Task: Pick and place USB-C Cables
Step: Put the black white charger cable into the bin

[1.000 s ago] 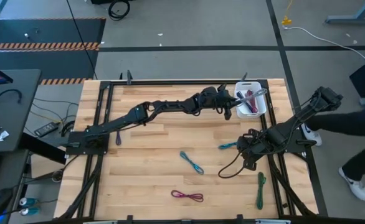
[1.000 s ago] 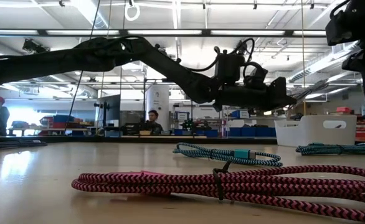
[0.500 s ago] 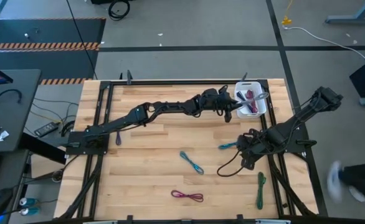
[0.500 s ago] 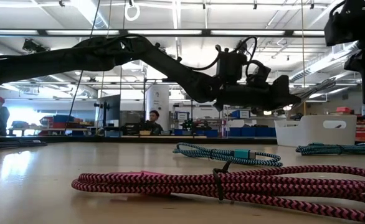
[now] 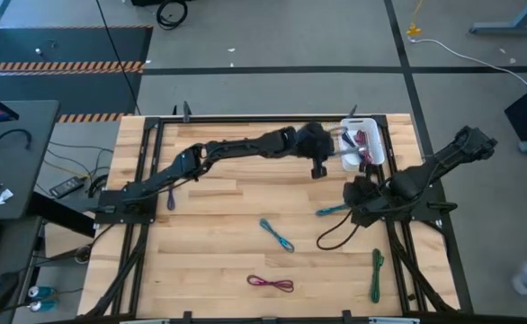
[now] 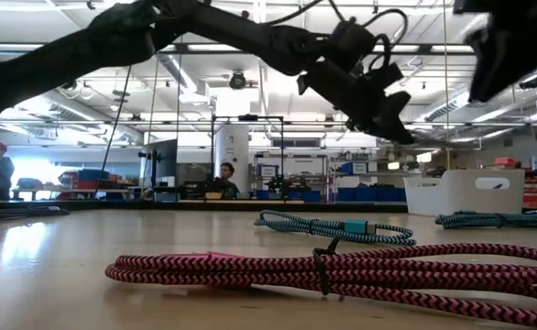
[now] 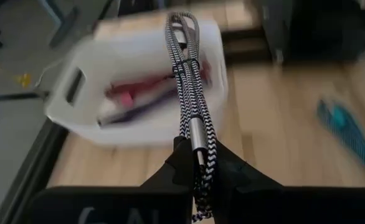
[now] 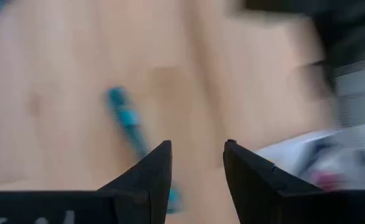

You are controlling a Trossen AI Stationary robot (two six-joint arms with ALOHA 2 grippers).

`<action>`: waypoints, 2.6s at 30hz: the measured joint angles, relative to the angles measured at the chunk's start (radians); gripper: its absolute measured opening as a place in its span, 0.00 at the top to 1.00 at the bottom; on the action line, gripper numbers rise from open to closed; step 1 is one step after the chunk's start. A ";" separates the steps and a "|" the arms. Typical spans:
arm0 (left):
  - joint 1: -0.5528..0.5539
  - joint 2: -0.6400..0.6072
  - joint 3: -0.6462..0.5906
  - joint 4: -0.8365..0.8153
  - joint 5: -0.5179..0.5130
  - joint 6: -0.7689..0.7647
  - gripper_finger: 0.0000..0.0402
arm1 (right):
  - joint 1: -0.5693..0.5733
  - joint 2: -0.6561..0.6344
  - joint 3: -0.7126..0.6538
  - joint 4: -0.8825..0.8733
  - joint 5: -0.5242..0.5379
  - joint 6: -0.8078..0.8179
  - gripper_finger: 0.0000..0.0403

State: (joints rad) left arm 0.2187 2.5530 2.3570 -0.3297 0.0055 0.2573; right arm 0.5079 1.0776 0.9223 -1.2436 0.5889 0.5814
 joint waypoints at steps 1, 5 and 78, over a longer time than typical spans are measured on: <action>-0.009 -0.004 -0.002 -0.033 -0.014 0.018 0.94 | -0.003 -0.006 0.009 -0.015 0.050 -0.043 0.63; -0.046 -0.033 -0.001 -0.091 -0.073 0.053 0.94 | -0.051 -0.035 0.012 -0.041 0.152 -0.136 0.63; -0.178 -1.022 -1.085 -0.452 -1.229 -0.555 0.54 | -1.281 0.463 -0.044 0.301 -0.083 0.000 0.82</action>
State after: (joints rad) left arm 0.0404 1.5312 1.2722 -0.7819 -1.2235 -0.2975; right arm -0.7728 1.5406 0.8787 -0.9425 0.5056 0.5817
